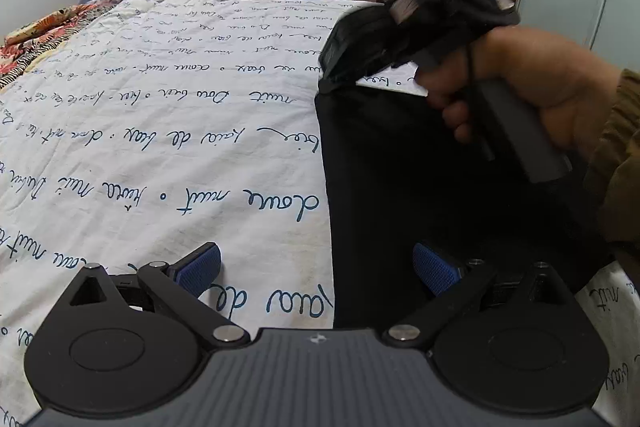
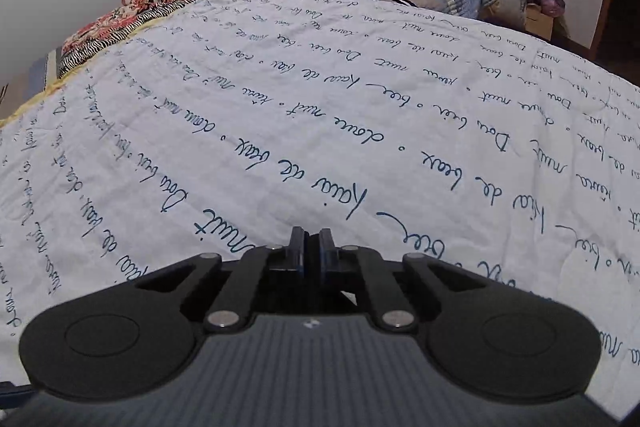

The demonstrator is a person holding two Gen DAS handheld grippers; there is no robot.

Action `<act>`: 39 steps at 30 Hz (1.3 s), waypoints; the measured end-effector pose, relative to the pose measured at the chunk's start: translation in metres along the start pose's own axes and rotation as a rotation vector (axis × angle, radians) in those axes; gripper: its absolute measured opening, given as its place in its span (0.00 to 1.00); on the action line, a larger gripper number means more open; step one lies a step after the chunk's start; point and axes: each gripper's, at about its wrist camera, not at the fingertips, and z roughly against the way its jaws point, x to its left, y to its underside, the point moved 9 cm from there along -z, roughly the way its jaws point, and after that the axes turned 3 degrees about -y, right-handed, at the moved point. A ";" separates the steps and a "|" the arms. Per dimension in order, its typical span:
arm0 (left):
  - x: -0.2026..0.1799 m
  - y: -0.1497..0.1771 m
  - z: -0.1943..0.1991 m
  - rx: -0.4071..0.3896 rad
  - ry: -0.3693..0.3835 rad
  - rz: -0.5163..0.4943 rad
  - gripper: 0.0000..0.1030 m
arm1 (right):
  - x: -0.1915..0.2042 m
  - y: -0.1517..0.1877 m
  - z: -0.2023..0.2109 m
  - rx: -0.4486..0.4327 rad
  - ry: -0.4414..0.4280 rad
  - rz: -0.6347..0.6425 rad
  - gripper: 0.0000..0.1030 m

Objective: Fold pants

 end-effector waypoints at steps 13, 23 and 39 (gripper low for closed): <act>-0.001 0.000 -0.001 0.004 -0.004 0.000 1.00 | 0.010 0.010 0.057 -0.057 0.051 0.073 0.25; -0.005 -0.002 0.005 -0.002 -0.030 -0.017 1.00 | 0.006 0.033 0.068 -0.065 0.133 0.082 0.30; -0.016 -0.002 0.016 -0.009 -0.027 -0.033 1.00 | -0.009 0.157 0.192 -0.127 0.187 0.063 0.52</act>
